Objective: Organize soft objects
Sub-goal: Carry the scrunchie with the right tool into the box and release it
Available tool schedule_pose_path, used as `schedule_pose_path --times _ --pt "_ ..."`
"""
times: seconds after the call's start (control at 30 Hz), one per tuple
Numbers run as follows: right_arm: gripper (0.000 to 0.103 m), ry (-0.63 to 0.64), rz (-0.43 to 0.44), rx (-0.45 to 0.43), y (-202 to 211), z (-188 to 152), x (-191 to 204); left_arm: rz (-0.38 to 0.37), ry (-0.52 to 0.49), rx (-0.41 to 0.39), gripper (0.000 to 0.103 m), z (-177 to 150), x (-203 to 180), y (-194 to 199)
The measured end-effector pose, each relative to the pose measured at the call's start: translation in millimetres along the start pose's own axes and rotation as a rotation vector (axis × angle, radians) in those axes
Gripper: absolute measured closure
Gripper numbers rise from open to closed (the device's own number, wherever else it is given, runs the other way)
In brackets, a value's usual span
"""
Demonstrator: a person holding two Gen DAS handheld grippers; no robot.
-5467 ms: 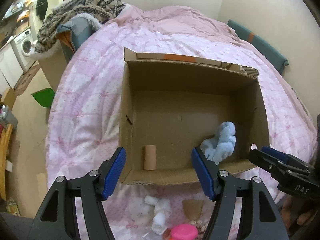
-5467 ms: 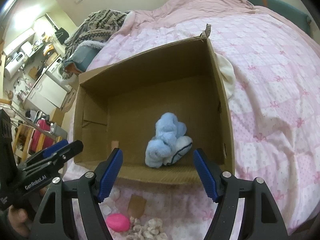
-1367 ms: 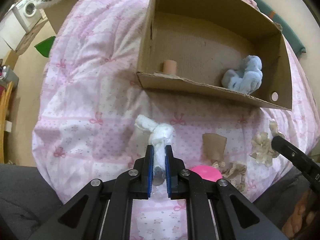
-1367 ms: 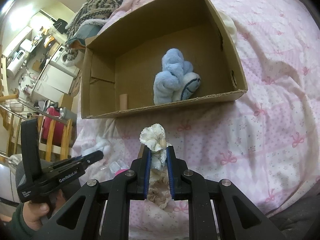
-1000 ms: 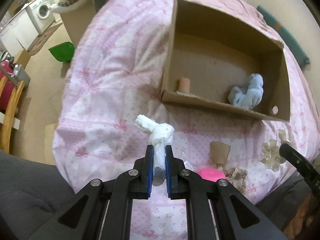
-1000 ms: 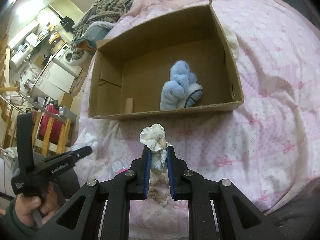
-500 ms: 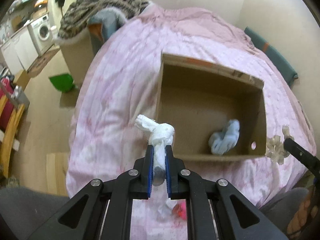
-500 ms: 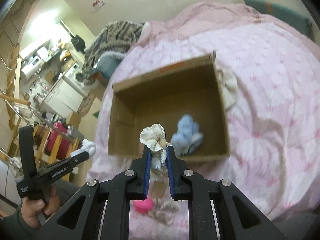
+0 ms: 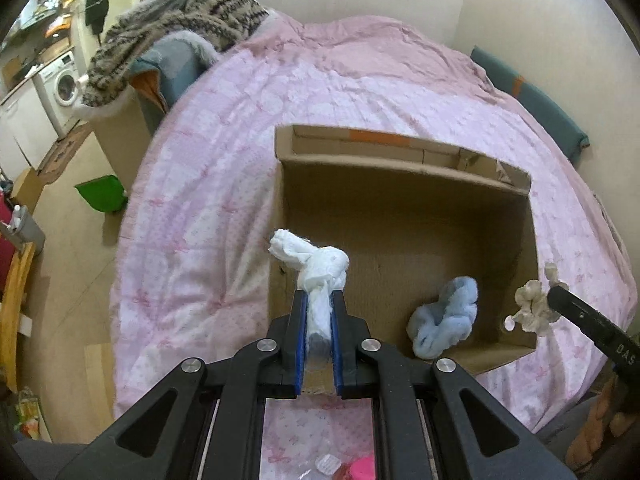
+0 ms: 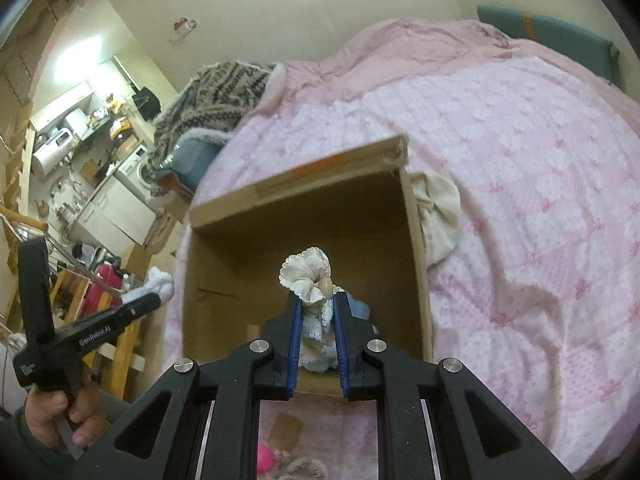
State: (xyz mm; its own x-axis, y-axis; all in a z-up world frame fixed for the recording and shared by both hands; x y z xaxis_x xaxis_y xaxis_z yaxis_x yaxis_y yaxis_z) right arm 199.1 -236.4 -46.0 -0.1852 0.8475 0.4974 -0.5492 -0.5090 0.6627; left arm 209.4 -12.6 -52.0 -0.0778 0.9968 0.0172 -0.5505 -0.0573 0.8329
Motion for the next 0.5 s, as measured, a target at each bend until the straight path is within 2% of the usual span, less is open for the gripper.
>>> schedule_pose_path --times 0.2,0.5 --pt "0.086 -0.045 -0.013 0.044 -17.2 -6.2 -12.9 -0.026 -0.022 0.039 0.093 -19.6 -8.0 -28.6" --pt "0.086 -0.049 -0.034 0.099 -33.1 -14.9 -15.9 -0.098 -0.046 0.029 0.093 -22.6 -24.7 -32.3"
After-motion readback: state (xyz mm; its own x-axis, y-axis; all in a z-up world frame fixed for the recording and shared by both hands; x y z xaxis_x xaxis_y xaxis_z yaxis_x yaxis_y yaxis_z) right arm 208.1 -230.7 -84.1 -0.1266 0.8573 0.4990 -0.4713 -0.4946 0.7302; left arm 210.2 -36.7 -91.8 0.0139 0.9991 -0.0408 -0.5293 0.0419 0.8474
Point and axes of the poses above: each gripper's, at about its wrist camera, not at the fingertips, and y roughly against the way its jaws point, x to its left, z to its top, the point moved 8 cm from there along -y, roughly the way its jaws point, and after that the axes turned 7 degrees about z, right-handed, at the moved point
